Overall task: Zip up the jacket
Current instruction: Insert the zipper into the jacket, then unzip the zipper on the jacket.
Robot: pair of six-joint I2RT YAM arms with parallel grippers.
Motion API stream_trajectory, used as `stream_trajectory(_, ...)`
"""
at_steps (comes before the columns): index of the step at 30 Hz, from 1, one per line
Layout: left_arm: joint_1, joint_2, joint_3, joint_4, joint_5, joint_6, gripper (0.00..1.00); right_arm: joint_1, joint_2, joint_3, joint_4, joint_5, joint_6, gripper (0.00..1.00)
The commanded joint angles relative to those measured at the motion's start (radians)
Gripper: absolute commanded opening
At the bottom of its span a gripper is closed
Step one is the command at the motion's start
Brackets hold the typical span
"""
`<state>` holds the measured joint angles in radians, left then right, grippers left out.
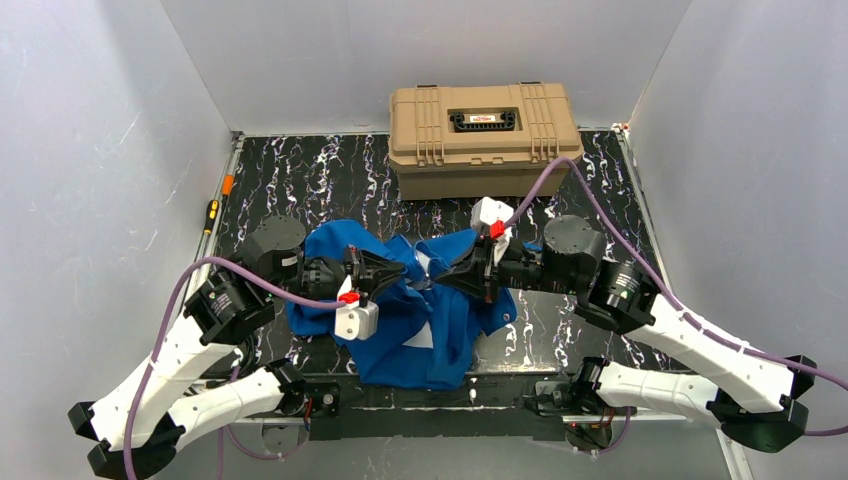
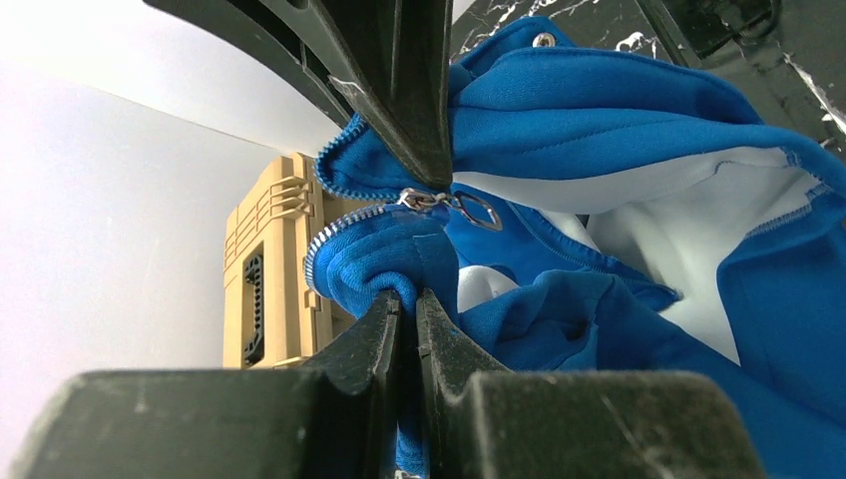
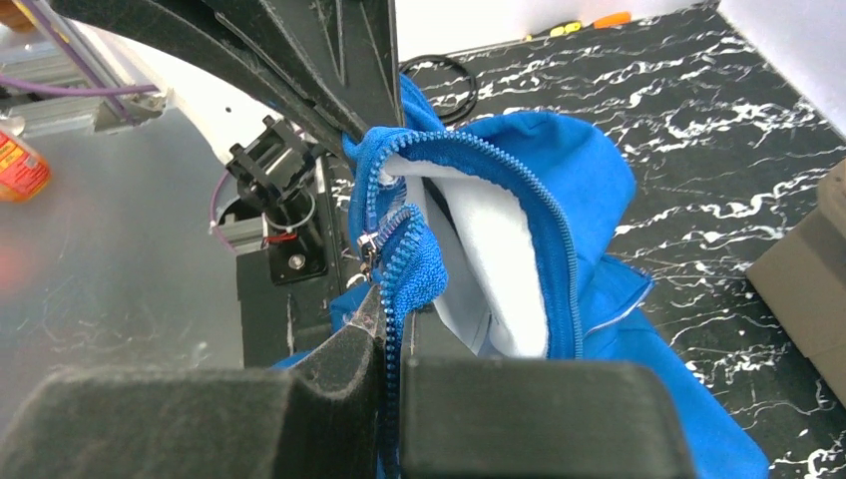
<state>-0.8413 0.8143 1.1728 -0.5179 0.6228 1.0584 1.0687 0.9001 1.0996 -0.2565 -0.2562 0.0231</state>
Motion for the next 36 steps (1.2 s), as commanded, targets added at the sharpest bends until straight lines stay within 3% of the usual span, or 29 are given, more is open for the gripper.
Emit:
stream_trajectory(1, -0.004, -0.008, 0.027, -0.050, 0.036, 0.069, 0.00, -0.001, 0.016, 0.064, -0.004, -0.060, 0.017, 0.01)
stream_trajectory(14, -0.008, -0.017, -0.009, -0.064, 0.043, 0.080, 0.00, -0.001, 0.031, 0.059, -0.009, -0.049, 0.095, 0.01)
stream_trajectory(20, -0.016, 0.019, 0.004, -0.065, 0.018, 0.045, 0.14, -0.001, 0.024, 0.042, 0.021, -0.038, 0.126, 0.01)
stream_trajectory(25, -0.022, 0.042, 0.011, -0.064, -0.033, 0.027, 0.00, -0.001, 0.011, 0.021, 0.044, -0.034, 0.147, 0.01)
stream_trajectory(36, -0.069, 0.060, 0.015, -0.064, -0.107, 0.066, 0.00, -0.001, 0.030, 0.056, -0.088, 0.060, 0.164, 0.01)
